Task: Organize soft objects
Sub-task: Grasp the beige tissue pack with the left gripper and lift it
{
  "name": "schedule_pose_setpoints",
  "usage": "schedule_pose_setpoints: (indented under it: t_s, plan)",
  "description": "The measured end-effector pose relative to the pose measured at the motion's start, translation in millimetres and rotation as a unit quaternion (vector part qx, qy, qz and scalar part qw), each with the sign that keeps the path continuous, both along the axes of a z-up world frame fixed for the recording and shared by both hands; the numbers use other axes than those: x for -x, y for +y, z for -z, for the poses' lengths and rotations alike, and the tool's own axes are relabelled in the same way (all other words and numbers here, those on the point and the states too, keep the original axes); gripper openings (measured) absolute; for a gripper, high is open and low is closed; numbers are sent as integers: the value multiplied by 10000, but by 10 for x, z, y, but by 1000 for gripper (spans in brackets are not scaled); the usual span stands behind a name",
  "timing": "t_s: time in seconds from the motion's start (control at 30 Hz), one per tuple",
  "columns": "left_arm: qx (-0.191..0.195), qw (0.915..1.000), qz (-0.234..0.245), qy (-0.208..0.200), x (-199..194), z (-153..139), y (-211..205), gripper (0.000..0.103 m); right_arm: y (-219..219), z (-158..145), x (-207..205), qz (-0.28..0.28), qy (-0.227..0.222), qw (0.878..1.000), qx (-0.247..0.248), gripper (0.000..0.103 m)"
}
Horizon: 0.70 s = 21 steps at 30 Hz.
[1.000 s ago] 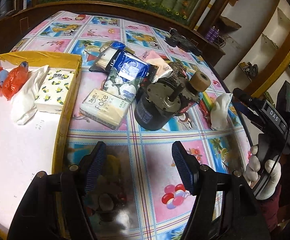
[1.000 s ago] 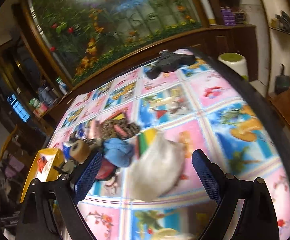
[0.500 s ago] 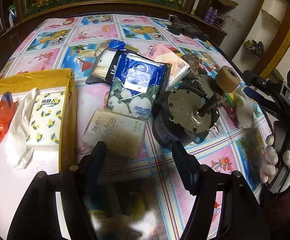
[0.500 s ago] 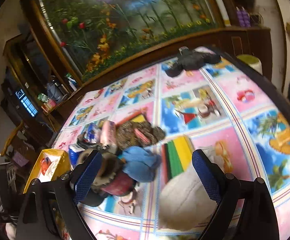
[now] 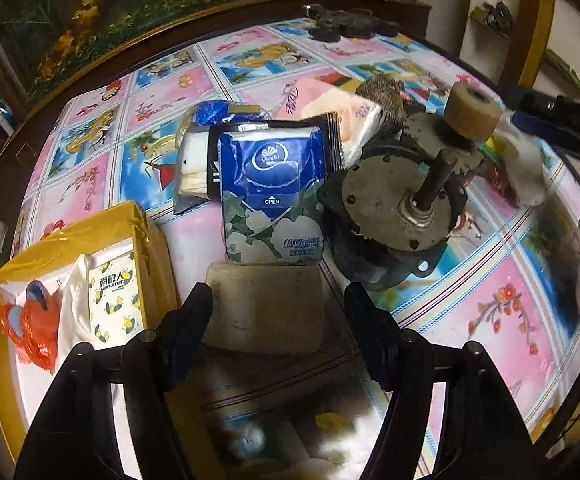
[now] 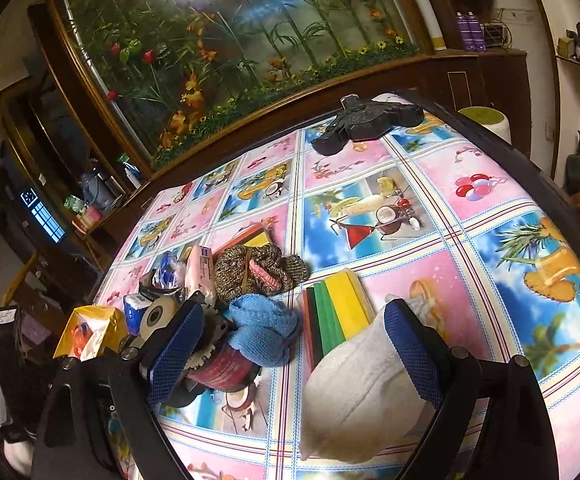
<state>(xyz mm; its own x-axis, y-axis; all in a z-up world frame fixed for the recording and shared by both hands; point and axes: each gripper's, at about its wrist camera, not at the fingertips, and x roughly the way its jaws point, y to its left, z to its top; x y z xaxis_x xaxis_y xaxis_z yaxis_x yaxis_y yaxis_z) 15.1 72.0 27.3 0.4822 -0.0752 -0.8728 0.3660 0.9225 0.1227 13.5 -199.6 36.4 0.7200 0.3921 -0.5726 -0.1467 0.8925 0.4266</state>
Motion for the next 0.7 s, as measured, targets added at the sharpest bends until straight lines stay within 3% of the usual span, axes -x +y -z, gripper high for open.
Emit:
schedule_pose_setpoints:
  t_s: [0.03, 0.07, 0.2, 0.33, 0.5, 0.57, 0.7]
  plan:
    - [-118, 9997, 127, 176, -50, 62, -34, 68, 1, 6, -6, -4, 0, 10000, 9, 93]
    - [-232, 9992, 224, 229, -86, 95, -66, 76, 5, 10, -9, -3, 6, 10000, 28, 93]
    - [-170, 9988, 242, 396, -153, 111, -68, 78, 20, 18, -20, 12, 1, 9999, 141, 93]
    - [-177, 9981, 466, 356, 107, 74, -115, 61, 16, 26, -40, -15, 24, 9998, 184, 93]
    - [-147, 9950, 876, 452, 662, 21, -291, 62, -46, 29, -69, 5, 75, 9999, 120, 93]
    - [-8, 9950, 900, 437, 817, -13, -320, 62, -83, 23, -68, 22, 69, 10000, 62, 93]
    - [640, 9951, 720, 205, 940, -166, -242, 64, -187, 26, -60, 229, 37, 9997, 5, 94]
